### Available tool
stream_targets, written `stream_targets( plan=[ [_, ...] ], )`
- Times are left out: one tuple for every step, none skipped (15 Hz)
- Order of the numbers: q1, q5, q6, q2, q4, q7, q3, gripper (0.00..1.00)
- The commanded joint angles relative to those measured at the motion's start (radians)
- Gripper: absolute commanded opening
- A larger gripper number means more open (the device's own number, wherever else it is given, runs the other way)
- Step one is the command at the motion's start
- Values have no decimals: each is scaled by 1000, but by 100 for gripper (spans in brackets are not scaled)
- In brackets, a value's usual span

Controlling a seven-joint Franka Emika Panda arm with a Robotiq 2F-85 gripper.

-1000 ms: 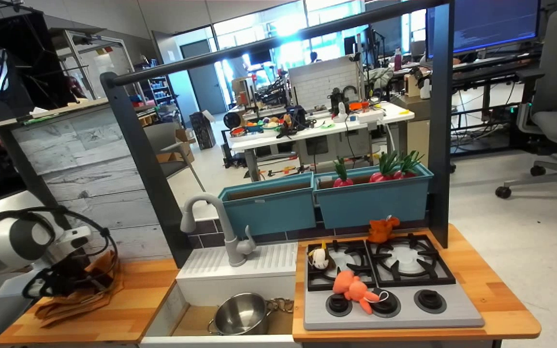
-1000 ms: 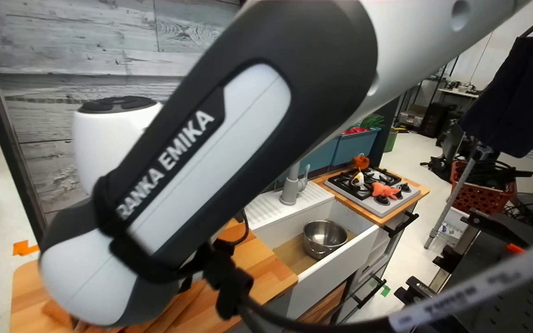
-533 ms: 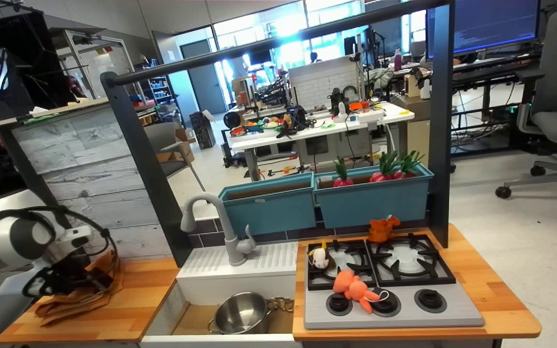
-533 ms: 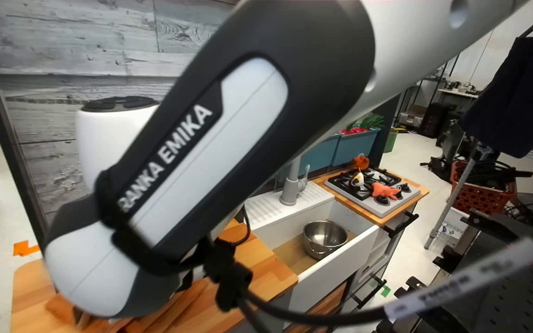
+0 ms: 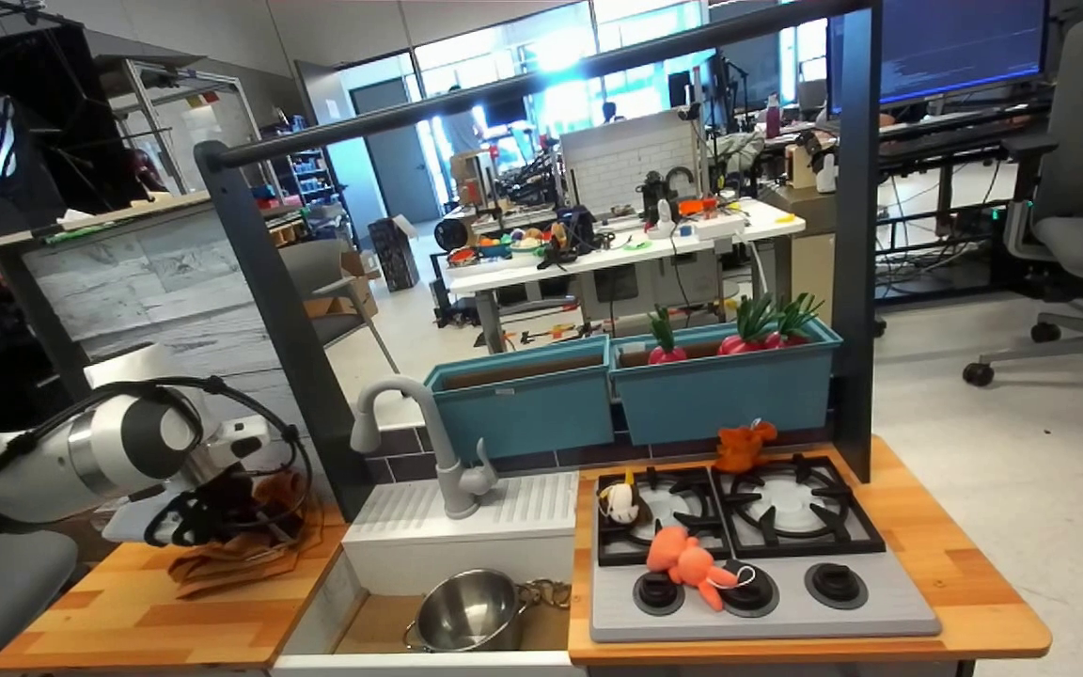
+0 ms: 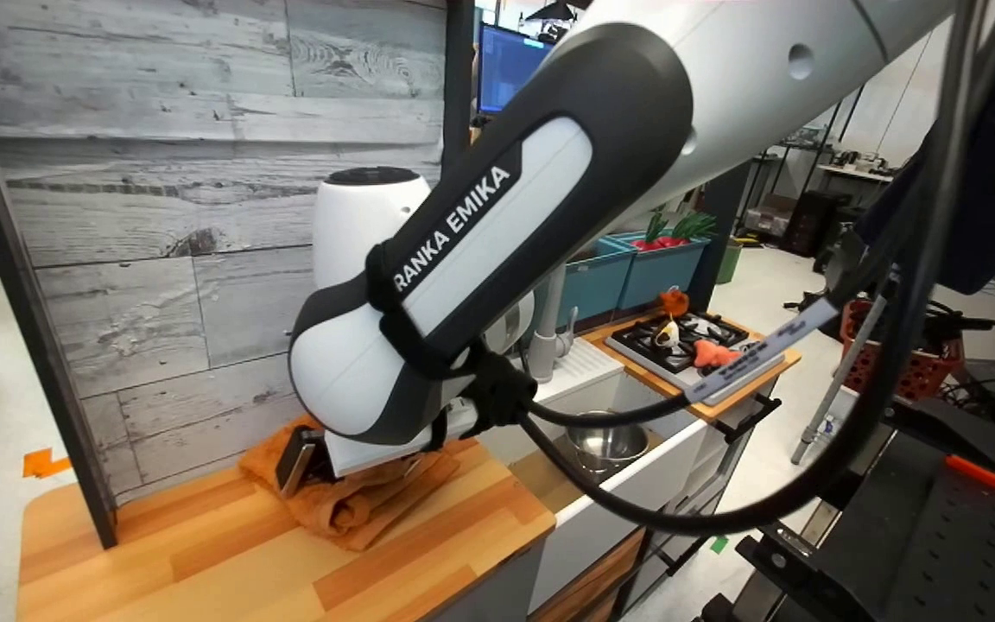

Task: Remove all the toys from the pot and put them on the stove, then take the towel and clean the base top on the left

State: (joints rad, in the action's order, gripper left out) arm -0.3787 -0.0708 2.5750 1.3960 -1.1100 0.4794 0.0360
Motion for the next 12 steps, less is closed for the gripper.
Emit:
stream_targets(
  plan=[
    [-43, -4, 21, -4, -53, -41, -63, 100],
    [-60, -9, 32, -5, -65, -57, -81, 100],
    [-74, -10, 34, -10, -77, -68, -100, 100],
    [-87, -9, 36, -14, -84, -79, -116, 100],
    [-97, -8, 29, -16, -88, -87, -128, 100],
    [-105, -8, 24, -13, -81, -85, -127, 100],
    [-109, -8, 19, -12, -76, -81, -124, 100],
    [-106, -4, 8, -9, -64, -68, -108, 100],
    [-93, 2, -3, -9, -59, -53, -90, 100],
    [-81, 7, -1, -11, -61, -36, -72, 100],
    [-65, 11, -8, -17, -68, -14, -51, 100],
    [-53, 7, 10, -22, -81, 10, -20, 100]
  ],
)
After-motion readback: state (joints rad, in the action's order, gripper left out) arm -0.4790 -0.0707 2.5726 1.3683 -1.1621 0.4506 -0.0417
